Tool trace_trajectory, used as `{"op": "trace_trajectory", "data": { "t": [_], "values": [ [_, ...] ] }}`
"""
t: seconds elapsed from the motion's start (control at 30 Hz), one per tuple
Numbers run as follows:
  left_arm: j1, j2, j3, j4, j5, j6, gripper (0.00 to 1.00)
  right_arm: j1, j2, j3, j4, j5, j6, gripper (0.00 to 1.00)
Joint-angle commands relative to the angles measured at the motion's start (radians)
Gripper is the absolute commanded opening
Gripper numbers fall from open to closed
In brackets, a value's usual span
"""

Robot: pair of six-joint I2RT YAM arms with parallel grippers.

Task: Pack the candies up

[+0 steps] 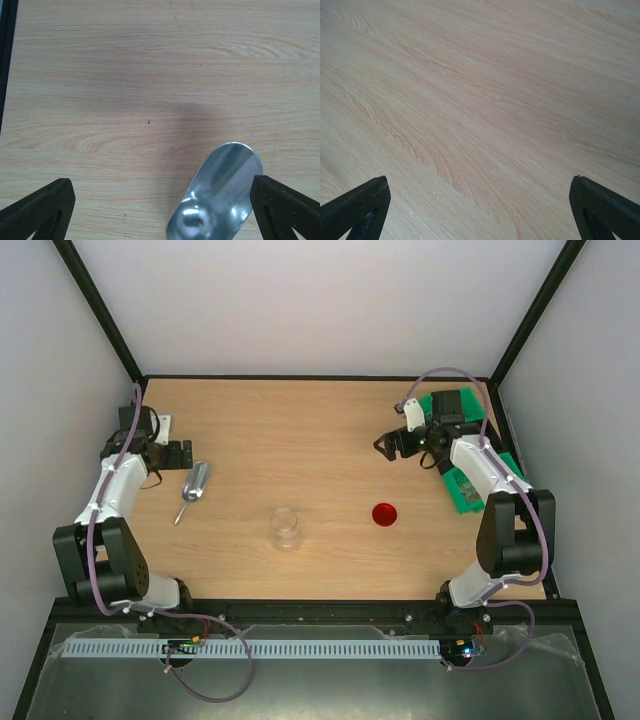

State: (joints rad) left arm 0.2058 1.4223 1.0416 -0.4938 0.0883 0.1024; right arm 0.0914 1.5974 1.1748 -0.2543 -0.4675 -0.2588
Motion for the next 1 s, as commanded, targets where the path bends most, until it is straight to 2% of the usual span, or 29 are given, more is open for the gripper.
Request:
{"op": "trace_trajectory", "data": {
  "t": [0.0,0.13,0.37,0.53,0.8,0.97],
  "values": [
    [0.051,0.027,0.000,-0.059,0.047,0.176,0.99,0.002,0.022,0.061,0.010,-0.017,0.022,0.99],
    [0.174,0.027,-0.074,-0.055,0.205,0.324,0.99,0.002,0.041,0.078,0.013,-0.035,0.037,0.99],
    [0.238,-0.073,-0.287,0.111,0.321,0.466,0.99,0.001,0.083,0.126,-0.007,-0.046,0.071,0.99],
    [0.287,-0.065,-0.388,0.171,0.469,0.612,0.99,0.002,0.125,0.191,-0.044,-0.029,0.095,0.99],
    [0.294,-0.018,-0.481,0.246,0.468,0.763,0.91,0.002,0.100,0.214,0.016,0.030,0.136,0.99],
    [0.303,0.010,-0.490,0.268,0.472,0.792,0.78,0.002,0.117,0.259,-0.034,0.000,0.160,0.99]
  ]
}}
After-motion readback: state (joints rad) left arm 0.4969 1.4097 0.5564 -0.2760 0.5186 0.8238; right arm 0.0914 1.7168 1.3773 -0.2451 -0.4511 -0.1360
